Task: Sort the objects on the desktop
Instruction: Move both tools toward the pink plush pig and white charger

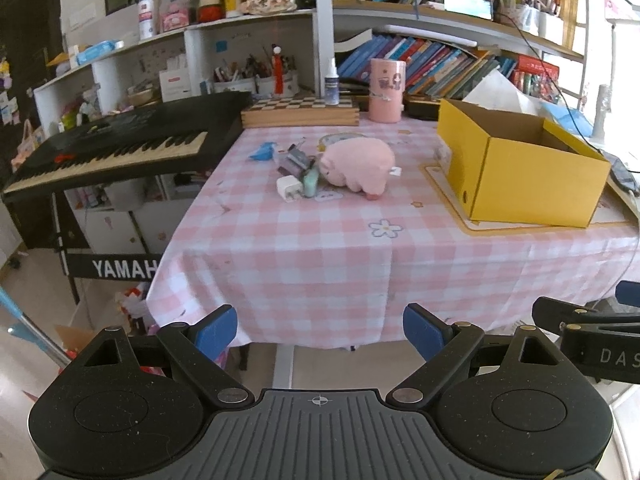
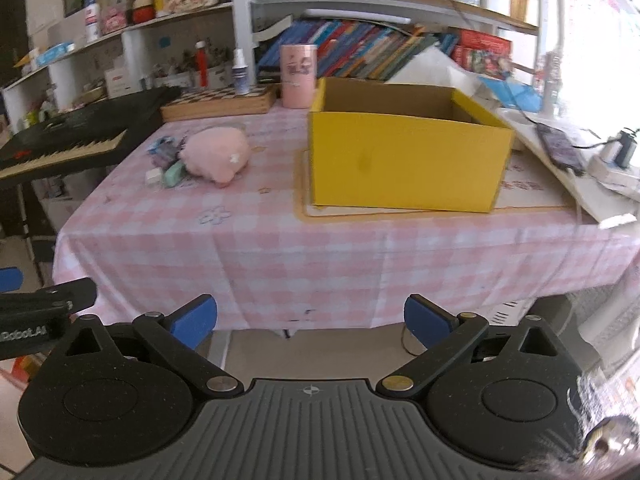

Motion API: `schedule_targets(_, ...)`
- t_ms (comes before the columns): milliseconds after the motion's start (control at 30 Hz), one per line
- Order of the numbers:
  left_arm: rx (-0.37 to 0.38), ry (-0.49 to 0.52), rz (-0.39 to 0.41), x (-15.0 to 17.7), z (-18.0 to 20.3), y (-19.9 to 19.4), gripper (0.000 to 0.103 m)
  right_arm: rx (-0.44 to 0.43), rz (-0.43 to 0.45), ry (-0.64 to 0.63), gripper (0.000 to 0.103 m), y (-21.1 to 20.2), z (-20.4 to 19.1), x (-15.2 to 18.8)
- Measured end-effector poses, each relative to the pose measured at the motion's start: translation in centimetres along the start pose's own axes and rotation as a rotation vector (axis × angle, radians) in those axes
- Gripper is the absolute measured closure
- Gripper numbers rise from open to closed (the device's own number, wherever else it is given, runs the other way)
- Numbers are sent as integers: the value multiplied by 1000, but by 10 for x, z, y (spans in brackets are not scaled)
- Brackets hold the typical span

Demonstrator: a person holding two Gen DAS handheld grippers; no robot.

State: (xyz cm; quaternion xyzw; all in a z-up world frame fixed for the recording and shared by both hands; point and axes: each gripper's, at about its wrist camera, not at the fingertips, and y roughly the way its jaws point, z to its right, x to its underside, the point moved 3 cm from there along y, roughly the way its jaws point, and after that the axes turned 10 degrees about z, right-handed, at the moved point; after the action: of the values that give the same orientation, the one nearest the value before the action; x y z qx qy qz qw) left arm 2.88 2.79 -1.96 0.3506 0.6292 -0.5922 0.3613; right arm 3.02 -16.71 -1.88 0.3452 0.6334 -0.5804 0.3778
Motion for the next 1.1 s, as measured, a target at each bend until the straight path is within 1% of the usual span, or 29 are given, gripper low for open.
schedule_targets(133, -17, 3, -1, -1, -6, 1, 11, -20, 17, -27, 2, 1, -11, -4)
schedule_targets(200, -25, 8, 3, -3, -8, 1, 11, -15, 17, -39, 2, 4, -15, -6)
schedule_targets(333, -39, 12, 9, -5, -12, 3, 11, -30, 13, -54, 2, 12, -21, -10)
schedule_targets(467, -59, 1, -4, -5, -18, 10, 11, -57, 18, -71, 2, 19, -28, -14)
schedule_targets(633, -83, -19, -25, -8, -27, 23, 11, -107, 2, -79, 2, 32, -36, -17)
schedule_targets(733, -73, -38, -44, -9, -30, 33, 11, -133, -6, -79, 2, 41, -40, -20)
schedule_targets(800, -64, -46, -53, -13, -30, 41, 11, -145, -11, -87, 2, 49, -44, -23)
schedule_targets(967, -72, -50, -49, -28, -32, 61, 11, -156, -4, -89, 2, 71, -49, -39)
schedule_targets(1100, -93, -9, -33, -40, -30, 70, 11, -154, -24, -104, 2, 87, -51, -49)
